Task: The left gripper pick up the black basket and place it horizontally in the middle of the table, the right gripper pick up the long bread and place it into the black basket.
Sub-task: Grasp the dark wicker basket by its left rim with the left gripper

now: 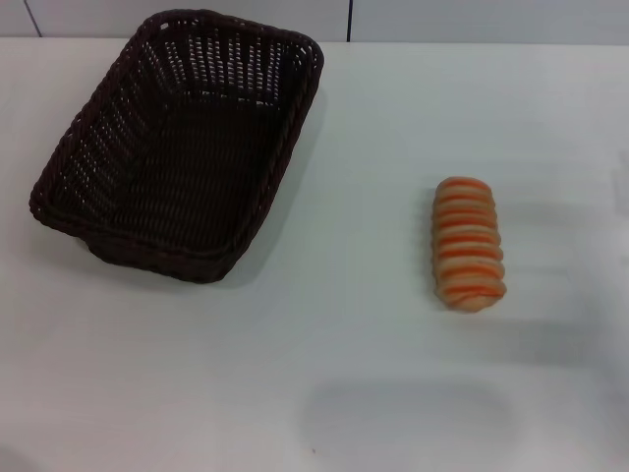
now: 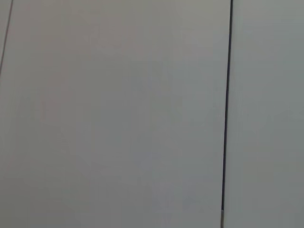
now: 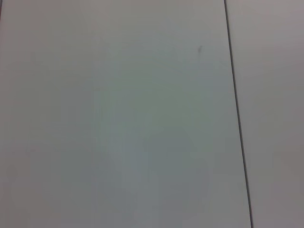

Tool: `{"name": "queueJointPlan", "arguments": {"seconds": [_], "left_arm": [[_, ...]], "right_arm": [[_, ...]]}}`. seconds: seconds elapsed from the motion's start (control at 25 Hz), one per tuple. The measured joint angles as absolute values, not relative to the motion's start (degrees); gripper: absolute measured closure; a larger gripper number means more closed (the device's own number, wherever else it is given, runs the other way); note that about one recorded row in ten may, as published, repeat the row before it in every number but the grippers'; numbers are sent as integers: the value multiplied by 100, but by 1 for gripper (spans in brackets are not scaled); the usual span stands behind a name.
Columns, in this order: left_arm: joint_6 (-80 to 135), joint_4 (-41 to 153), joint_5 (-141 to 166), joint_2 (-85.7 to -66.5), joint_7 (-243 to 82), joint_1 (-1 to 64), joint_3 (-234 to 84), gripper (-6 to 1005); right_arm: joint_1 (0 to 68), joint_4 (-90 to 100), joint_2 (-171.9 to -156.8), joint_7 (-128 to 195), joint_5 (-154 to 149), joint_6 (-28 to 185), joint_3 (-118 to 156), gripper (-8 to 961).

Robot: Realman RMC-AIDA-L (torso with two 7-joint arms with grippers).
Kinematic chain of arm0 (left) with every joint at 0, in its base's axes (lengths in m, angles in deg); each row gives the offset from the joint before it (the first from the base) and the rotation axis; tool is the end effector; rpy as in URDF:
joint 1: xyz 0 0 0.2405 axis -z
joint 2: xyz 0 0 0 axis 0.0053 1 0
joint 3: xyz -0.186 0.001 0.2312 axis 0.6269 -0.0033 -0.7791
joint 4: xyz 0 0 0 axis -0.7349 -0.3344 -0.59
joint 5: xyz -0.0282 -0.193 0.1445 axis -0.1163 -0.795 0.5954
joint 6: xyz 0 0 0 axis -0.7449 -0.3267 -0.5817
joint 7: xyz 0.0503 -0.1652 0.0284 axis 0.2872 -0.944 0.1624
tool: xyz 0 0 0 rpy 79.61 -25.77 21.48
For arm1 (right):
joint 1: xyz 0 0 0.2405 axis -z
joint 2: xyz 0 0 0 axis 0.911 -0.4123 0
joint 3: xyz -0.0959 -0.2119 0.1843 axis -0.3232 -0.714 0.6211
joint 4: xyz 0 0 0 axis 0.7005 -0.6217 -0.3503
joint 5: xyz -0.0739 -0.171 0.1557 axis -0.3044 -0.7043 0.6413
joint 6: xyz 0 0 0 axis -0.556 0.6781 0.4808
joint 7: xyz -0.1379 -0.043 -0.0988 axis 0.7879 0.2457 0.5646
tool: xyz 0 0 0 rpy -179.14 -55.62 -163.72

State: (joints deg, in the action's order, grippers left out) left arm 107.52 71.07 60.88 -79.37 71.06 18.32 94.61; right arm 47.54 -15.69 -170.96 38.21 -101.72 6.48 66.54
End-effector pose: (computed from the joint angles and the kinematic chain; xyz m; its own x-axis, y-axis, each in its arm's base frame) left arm -0.4639 0.3444 0.0669 0.6593 -0.1339 0.7399 0.7519 0.1113 -0.6499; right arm 0.3717 0.3483 -0.0308 0.6826 0.2503 -0.6866 -0.7158 0.0400 -0.6971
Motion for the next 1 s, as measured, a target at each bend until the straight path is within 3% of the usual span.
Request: {"name": "queueJointPlan", "arguments": {"seconds": [0.36, 0.6, 1.0], "left_arm": [[10836, 7935, 6256, -7908, 5062, 1629, 8550, 133], [10575, 10804, 7622, -7875, 1010, 1229, 7069, 134], [10648, 13785, 11200, -7897, -3090, 1403, 6383, 136]], "right_arm": [[4781, -1593, -17096, 3819, -10172, 635, 6658, 387], [4812, -1612, -17096, 3816, -10168, 610, 6659, 387], [4797, -1599, -17095, 3814, -10164, 590, 6658, 386]]}}
